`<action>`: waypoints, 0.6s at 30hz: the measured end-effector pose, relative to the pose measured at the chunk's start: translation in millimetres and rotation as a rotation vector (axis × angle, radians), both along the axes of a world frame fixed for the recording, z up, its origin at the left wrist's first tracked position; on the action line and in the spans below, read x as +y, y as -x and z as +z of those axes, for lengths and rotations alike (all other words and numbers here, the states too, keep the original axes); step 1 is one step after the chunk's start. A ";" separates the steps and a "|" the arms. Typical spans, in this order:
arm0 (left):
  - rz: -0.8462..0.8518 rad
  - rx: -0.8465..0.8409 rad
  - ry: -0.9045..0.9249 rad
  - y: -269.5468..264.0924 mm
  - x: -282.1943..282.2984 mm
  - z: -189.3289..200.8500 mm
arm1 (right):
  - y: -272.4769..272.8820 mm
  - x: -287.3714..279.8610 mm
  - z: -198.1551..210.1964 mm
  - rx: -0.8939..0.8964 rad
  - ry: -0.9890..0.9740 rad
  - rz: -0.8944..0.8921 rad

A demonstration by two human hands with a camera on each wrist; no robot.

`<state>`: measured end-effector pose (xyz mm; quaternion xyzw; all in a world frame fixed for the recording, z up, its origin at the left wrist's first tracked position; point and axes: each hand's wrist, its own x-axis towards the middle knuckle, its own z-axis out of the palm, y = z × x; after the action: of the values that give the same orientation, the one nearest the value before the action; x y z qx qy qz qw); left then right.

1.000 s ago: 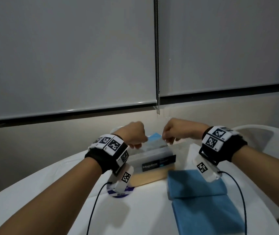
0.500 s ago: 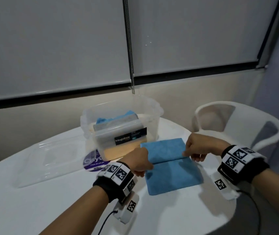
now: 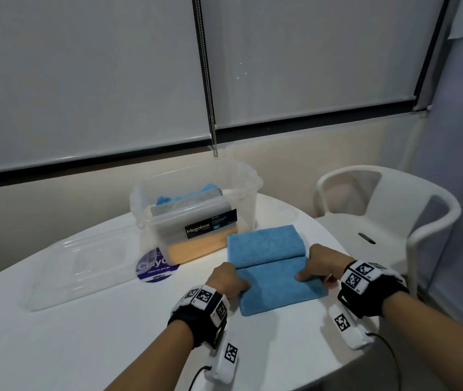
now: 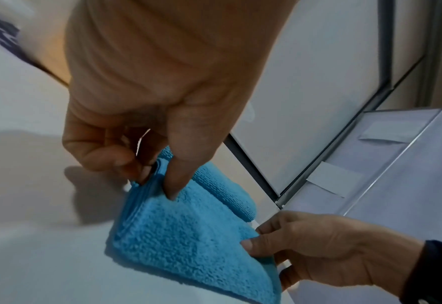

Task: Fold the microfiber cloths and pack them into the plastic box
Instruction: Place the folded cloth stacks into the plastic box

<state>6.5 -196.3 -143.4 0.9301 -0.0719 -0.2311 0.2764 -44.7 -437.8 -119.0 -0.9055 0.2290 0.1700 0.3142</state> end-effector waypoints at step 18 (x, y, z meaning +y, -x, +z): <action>-0.137 0.342 0.321 19.1 25.5 33.5 | 1.5 4.2 104.5 -0.168 -0.334 0.222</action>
<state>-12.7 -170.8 -110.0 0.8144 -0.1230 -0.3891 0.4126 -46.2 -433.6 -14.6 -0.8715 0.0697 0.1632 0.4571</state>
